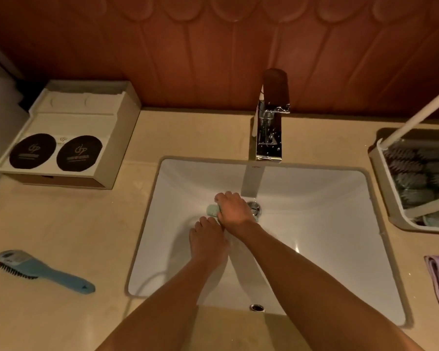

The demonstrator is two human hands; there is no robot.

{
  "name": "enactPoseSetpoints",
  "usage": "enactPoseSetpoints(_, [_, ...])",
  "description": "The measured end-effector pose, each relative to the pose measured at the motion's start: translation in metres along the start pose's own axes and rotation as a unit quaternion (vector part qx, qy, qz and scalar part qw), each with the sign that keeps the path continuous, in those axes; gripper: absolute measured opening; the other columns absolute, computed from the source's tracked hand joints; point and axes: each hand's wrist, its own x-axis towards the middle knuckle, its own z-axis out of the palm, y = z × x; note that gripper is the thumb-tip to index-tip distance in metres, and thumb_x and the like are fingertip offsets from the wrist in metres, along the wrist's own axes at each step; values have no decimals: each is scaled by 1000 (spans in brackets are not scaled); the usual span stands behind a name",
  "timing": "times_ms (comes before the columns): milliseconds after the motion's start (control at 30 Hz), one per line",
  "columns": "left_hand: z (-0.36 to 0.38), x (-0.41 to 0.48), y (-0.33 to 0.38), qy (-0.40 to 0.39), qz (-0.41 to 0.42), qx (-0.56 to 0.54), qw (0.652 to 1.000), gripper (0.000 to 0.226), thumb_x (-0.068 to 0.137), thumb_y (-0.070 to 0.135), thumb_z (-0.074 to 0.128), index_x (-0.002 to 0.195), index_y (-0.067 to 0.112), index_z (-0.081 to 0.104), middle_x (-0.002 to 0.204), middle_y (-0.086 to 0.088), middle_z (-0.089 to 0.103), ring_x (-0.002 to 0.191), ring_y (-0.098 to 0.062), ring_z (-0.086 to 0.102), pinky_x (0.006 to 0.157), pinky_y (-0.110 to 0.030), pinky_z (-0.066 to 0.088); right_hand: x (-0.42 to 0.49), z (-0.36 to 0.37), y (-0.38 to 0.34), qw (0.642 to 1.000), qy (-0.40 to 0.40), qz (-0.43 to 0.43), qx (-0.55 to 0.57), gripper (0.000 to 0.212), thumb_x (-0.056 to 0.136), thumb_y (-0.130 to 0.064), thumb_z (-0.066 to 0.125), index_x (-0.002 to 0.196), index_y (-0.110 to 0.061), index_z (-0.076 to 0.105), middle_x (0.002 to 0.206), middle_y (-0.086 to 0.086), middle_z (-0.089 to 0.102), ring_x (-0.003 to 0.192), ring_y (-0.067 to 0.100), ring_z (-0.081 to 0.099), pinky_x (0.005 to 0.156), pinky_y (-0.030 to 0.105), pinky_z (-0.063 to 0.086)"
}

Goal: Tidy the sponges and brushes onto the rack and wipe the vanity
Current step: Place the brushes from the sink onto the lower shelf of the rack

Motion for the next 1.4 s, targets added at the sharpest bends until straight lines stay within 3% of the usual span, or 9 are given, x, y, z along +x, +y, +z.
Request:
enactPoseSetpoints(133, [-5,-9,-9,-16,45,-6,999,32,100,32,48,127,14,47,121,-4,52,112,-25,53,96,-39,37,-19,3,9,1000,-13,11,-4,29,98,-8,55,127,-11,58,124,13,53,114,33,53,93,43,47])
enactPoseSetpoints(300, [-29,-28,-13,-17,121,-87,989,26,94,18,57,117,11,48,115,-6,48,84,-22,53,72,-32,38,-57,-25,25,998,8,-1,60,29,100,-10,53,128,-10,61,125,14,52,115,31,51,96,38,45])
enactPoseSetpoints(433, [-65,-40,4,59,220,-113,967,13,92,21,59,100,14,50,101,-4,46,71,-23,50,61,-39,43,-95,-67,34,995,66,-6,69,25,99,-16,53,122,-14,64,118,8,52,109,27,51,84,32,45])
enactPoseSetpoints(533, [-94,-52,34,87,270,-140,948,13,91,18,59,97,13,49,98,-4,45,67,-24,50,59,-41,42,-123,-102,41,994,104,-16,22,35,97,-10,56,131,-12,61,118,10,51,111,27,47,89,37,46])
enactPoseSetpoints(833, [-127,-105,123,176,415,-132,883,14,104,26,51,105,13,56,102,-4,53,70,-26,53,63,-41,42,-211,-174,85,985,156,25,-72,50,86,7,51,132,-13,52,124,11,45,114,31,44,90,42,45])
enactPoseSetpoints(967, [-129,-122,160,178,461,-127,860,15,106,27,49,112,15,55,108,-4,54,75,-27,55,67,-40,43,-242,-189,108,981,173,29,-80,48,84,9,55,126,-15,52,120,8,45,110,30,51,89,46,49])
enactPoseSetpoints(1100, [-128,-134,194,175,488,-139,844,15,105,29,50,113,17,56,112,-4,54,77,-27,56,67,-42,46,-271,-201,138,974,198,47,-96,43,91,4,61,127,-18,51,123,4,43,117,27,49,99,43,50])
enactPoseSetpoints(1267, [-121,-154,231,161,530,-160,817,13,104,27,50,109,18,57,111,-2,55,81,-22,53,71,-36,44,-301,-207,183,971,189,84,-118,49,87,-5,73,130,-19,51,117,2,42,106,25,49,82,38,50])
enactPoseSetpoints(1400, [-116,-163,263,154,550,-193,798,9,103,24,53,105,19,59,107,1,58,87,-14,50,74,-26,38,-311,-212,220,966,187,121,-134,62,77,-7,82,129,-22,51,118,-1,41,105,23,50,82,37,51])
